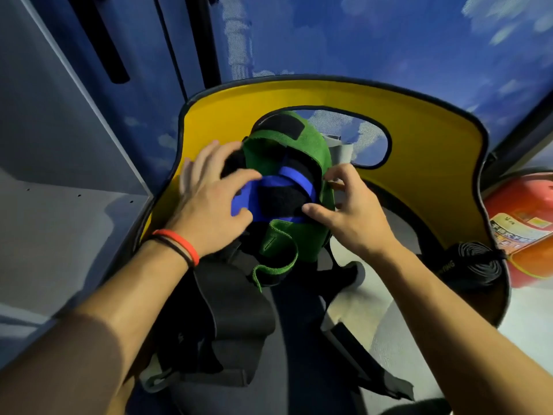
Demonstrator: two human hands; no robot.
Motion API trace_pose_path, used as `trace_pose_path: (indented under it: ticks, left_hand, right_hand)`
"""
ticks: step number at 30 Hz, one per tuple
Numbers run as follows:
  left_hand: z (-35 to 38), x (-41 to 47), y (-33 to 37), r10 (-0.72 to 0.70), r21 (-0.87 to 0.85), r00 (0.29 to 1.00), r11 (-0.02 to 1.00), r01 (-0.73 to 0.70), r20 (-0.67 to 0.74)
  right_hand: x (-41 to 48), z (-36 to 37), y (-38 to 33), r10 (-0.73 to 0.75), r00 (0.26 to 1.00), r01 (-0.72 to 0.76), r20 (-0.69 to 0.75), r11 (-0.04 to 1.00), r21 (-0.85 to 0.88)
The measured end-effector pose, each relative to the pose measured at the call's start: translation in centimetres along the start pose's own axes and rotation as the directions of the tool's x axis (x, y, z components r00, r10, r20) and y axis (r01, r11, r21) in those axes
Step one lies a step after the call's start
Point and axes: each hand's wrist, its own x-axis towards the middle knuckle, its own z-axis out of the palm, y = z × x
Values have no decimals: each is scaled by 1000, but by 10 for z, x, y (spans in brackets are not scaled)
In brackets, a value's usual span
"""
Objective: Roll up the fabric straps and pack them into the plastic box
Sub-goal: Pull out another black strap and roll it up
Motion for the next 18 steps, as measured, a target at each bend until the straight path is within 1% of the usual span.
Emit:
trace_pose_path:
  ticks: [2, 3, 4, 6, 7, 8, 10, 11, 13, 14, 16, 18]
  left_hand:
    - [5, -3, 10, 162, 75, 984, 983, -168, 73]
    - [10, -5, 16, 233, 104, 965, 964, -246, 122]
    - [14, -7, 23, 277, 131, 944, 944, -302, 180]
    - [22, -7, 32, 277, 180, 919, 925, -334, 280]
    - [24, -6, 32, 252, 201, 916, 925, -323, 311]
    - [23, -3, 30, 213, 224, 918, 928, -297, 335]
    - [19, 4, 20, 100, 241, 928, 951, -195, 358]
    - [16, 7, 13, 41, 231, 930, 964, -133, 365]
    - [11, 11, 1, -60, 205, 926, 979, -19, 374]
    - [8, 12, -6, -103, 198, 922, 980, 30, 374]
    - [4, 14, -17, -163, 196, 918, 976, 96, 362]
    - [1, 15, -25, -188, 220, 915, 969, 113, 356]
  right_hand:
    - [-2, 6, 4, -81, 997, 82, 17, 993, -84]
    - [-3, 8, 5, -110, 992, 114, 55, 989, -89]
    - [-3, 10, 4, -123, 985, 133, 117, 987, -85]
    - [-3, 12, 2, -127, 956, 154, 265, 985, -83]
    - [-4, 13, 1, -123, 942, 159, 313, 983, -89]
    - [-6, 15, 0, -117, 938, 158, 328, 982, -102]
    - [-13, 18, -2, -87, 952, 136, 293, 979, -153]
    - [-16, 19, 0, -68, 958, 130, 277, 969, -212]
    - [-22, 18, 4, -25, 964, 129, 264, 914, -384]
    - [-24, 15, 7, 11, 969, 103, 248, 892, -441]
    - [-24, 7, 10, 57, 980, 41, 193, 882, -470]
    - [-22, 1, 13, 42, 989, 36, 143, 865, -501]
